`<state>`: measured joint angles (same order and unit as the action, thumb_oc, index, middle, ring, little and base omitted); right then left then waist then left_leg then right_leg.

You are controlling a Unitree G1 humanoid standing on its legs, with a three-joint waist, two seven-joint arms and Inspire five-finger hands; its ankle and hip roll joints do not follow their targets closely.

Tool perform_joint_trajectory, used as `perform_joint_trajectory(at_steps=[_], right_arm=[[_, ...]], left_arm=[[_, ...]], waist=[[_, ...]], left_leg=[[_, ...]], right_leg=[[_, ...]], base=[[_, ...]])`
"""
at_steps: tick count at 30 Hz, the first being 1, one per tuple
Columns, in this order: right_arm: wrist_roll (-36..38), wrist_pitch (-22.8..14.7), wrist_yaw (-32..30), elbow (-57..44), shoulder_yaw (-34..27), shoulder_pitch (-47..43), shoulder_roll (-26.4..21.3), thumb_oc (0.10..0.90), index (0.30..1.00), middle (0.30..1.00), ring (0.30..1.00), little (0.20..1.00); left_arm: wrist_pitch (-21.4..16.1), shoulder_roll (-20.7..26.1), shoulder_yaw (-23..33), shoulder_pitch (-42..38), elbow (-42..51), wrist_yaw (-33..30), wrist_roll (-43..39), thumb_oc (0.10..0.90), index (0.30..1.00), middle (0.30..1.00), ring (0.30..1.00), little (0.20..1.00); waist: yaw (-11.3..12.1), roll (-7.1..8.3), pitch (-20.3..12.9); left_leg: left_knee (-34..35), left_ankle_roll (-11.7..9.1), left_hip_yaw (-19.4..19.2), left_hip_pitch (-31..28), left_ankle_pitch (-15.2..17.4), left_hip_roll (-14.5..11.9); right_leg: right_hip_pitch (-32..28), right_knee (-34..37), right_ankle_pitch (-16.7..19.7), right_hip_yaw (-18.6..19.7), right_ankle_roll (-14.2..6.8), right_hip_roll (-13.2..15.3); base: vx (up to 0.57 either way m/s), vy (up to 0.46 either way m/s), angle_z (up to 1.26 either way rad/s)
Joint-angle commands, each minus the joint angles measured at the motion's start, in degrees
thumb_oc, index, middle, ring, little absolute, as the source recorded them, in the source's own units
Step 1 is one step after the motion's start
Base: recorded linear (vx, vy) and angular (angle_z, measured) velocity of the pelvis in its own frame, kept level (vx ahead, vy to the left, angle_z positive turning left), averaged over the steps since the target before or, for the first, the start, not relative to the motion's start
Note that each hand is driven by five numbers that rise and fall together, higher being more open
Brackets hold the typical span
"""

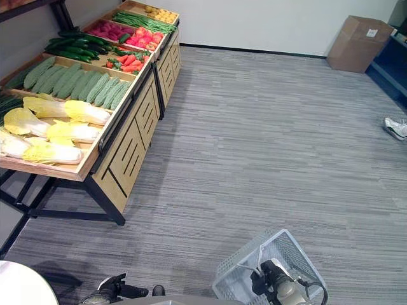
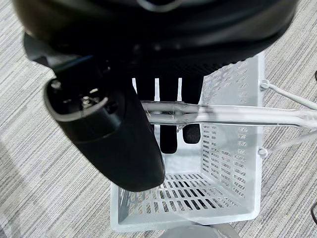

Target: Get the vegetables into the basket

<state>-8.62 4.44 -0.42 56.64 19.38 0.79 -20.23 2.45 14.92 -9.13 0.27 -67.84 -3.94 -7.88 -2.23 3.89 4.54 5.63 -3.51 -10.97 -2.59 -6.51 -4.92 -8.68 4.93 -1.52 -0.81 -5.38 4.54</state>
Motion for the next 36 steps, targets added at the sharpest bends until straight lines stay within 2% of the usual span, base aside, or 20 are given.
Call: perform_joint_trajectory(at_steps=[1,15,26,36], right_arm=[[1.8,-1.2,-0.6,-2.6,-0.5,-5.2,-2.0,0.4,0.3,0.3,0.3,0.3],[2.3,-1.3,-0.3,-1.5,-0.5,-5.1,-2.1,0.4,0.3,0.3,0.3,0.3],[5.9,-1.2,-0.8,8.9,-3.8,-4.5,-1.3,0.4,0.3,0.3,0.3,0.3],[7.0,0.0,-0.5,18.0,-10.0,0.1,-3.7,0.4,0.3,0.3,0.3,0.3]], left_arm=[[0.0,0.9,-1.5,-3.9,-1.8,-1.0,1.1,0.9,1.0,1.0,1.0,1.0],[-0.1,1.0,-1.9,-3.8,-1.6,-0.9,0.9,0.9,1.0,1.0,1.0,1.0],[-0.7,1.3,-2.0,-4.0,-2.0,-0.7,0.7,0.9,1.0,1.0,1.0,1.0],[-0.7,2.2,-1.1,-3.5,-2.5,0.2,1.1,0.9,1.0,1.0,1.0,1.0]], waist=[[1.8,-0.16,3.4],[2.0,-0.39,3.2],[2.3,-0.37,3.0],[1.7,-0.03,3.2]], left_leg=[[-0.6,-0.9,0.1,-5.3,7.1,0.8],[-0.6,-0.8,0.7,-5.9,7.9,0.9],[-0.6,-0.6,0.7,-5.6,8.3,1.2],[-0.6,-1.2,0.5,-6.0,8.4,0.6]], right_leg=[[2.7,-3.3,1.4,-0.3,-7.5,6.3],[2.6,-4.1,0.4,-0.5,-7.6,6.2],[2.4,-3.6,0.7,-0.8,-8.2,6.5],[1.7,-2.2,0.6,-1.0,-8.1,6.4]], base=[[0.03,0.025,-0.13],[0.05,0.012,-0.04],[0.02,0.008,0.0],[0.01,-0.005,-0.02]])
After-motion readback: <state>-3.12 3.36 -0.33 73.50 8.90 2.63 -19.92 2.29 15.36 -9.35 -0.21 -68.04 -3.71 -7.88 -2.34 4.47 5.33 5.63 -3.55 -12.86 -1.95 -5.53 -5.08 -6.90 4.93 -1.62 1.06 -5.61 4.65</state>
